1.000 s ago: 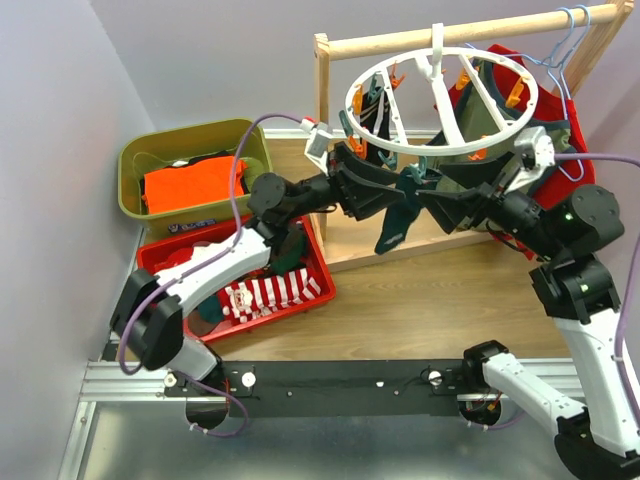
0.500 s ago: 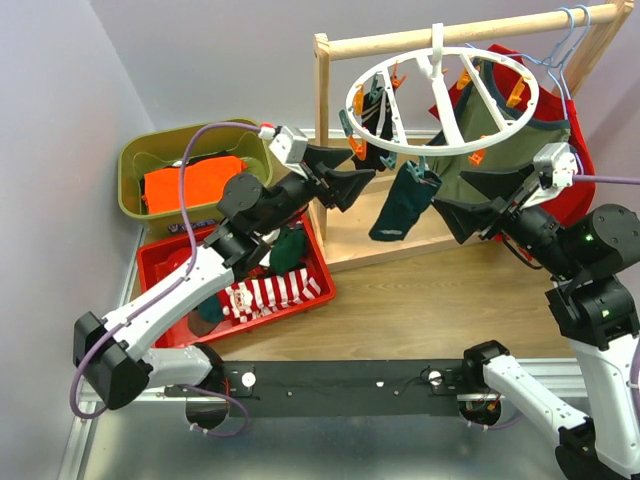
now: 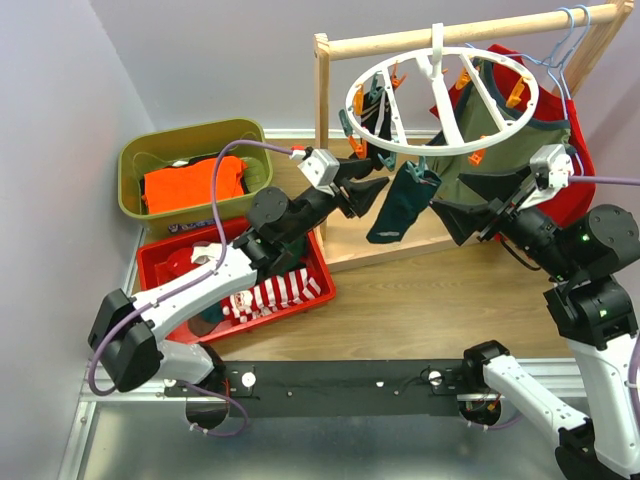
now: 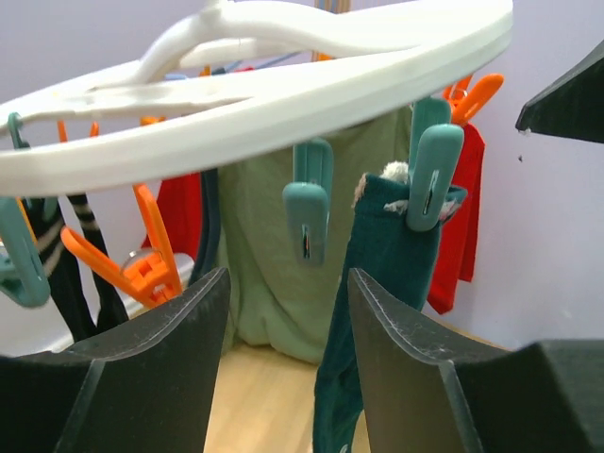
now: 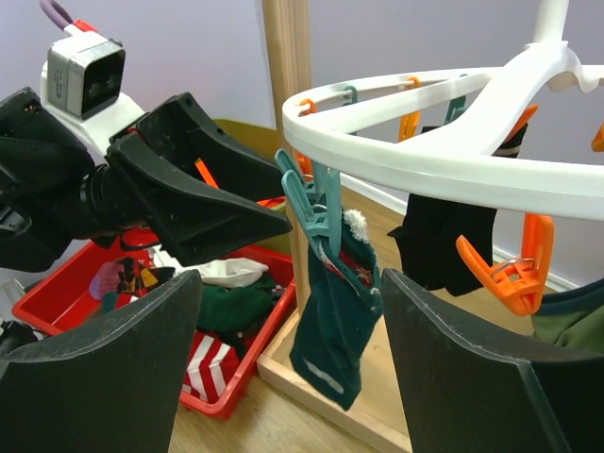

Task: Clip the socks to the hanger
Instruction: Open the clamp at the hanger.

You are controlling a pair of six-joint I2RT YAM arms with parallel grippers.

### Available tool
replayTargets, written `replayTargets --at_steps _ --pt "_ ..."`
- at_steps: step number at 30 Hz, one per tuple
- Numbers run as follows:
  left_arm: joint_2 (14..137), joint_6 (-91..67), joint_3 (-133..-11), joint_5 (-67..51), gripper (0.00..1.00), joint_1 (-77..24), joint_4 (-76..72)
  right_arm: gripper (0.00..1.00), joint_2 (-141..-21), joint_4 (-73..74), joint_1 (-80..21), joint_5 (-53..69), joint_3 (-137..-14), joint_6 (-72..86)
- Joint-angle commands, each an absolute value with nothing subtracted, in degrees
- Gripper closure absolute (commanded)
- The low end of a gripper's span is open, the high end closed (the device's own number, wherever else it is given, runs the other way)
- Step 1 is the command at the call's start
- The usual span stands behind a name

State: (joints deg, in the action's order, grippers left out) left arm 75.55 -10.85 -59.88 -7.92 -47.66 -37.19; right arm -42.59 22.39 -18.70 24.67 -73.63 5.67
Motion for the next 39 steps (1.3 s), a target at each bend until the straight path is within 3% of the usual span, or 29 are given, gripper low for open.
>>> replayTargets --at_steps 1,25,30,34,39 --pt "77.95 -6.24 -60.47 -5.8 0.39 -48.08 -44.91 0.16 -42.01 22.33 -19.07 25.84 -72.77 5.62" --pt "84.9 -8.52 -65.21 -11.69 0.45 -48.08 -52.03 0.16 -41.66 21.88 -19.07 27.86 -72.51 6.24" --pt "85.17 -9.05 -65.04 -11.86 0.55 -48.08 -52.12 0.15 -42.01 21.27 -18.99 29.09 -73.12 6.94" --pt "85.17 -9.58 -64.69 -11.95 0.69 -48.25 -52.21 0.15 -43.68 20.13 -19.07 33.91 -74.0 9.39" --pt "83.85 -9.58 -63.72 -11.08 0.78 -48.78 -52.12 0.16 -46.67 17.58 -19.07 40.07 -75.32 12.48"
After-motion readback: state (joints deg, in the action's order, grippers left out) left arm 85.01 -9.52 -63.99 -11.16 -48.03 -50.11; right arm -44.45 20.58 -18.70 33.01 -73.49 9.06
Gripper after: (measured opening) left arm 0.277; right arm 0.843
